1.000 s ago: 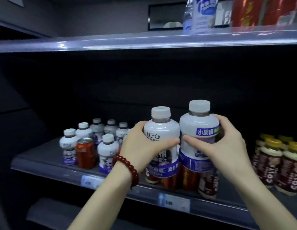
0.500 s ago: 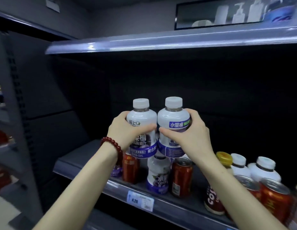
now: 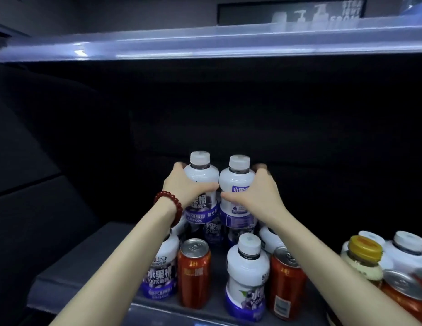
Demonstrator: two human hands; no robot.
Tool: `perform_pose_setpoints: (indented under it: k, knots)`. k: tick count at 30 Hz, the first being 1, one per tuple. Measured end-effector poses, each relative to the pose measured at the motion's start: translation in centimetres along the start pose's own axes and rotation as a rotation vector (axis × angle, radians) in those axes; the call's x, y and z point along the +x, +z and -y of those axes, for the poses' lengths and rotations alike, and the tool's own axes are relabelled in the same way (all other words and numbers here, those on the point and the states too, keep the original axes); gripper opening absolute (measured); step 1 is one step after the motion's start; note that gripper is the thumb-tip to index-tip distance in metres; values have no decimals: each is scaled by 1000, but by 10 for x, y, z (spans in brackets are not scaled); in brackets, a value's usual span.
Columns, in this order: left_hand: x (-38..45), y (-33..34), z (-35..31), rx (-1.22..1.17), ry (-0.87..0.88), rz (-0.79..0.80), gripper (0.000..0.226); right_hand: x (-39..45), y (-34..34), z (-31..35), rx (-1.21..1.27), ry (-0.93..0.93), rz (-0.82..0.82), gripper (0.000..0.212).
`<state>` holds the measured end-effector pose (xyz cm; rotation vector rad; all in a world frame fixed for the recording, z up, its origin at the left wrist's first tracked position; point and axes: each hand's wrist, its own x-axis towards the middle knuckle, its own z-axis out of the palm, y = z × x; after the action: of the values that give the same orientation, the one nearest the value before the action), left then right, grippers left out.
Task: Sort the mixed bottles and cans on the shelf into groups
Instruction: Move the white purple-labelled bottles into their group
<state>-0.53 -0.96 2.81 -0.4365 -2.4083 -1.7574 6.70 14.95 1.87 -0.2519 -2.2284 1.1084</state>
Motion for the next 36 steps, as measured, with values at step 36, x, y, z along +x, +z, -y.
perform_pose_setpoints:
  k: [36]
  knots:
    - [3,38,51,613,-30,449,69,0,19,-48,-267,274,360,96]
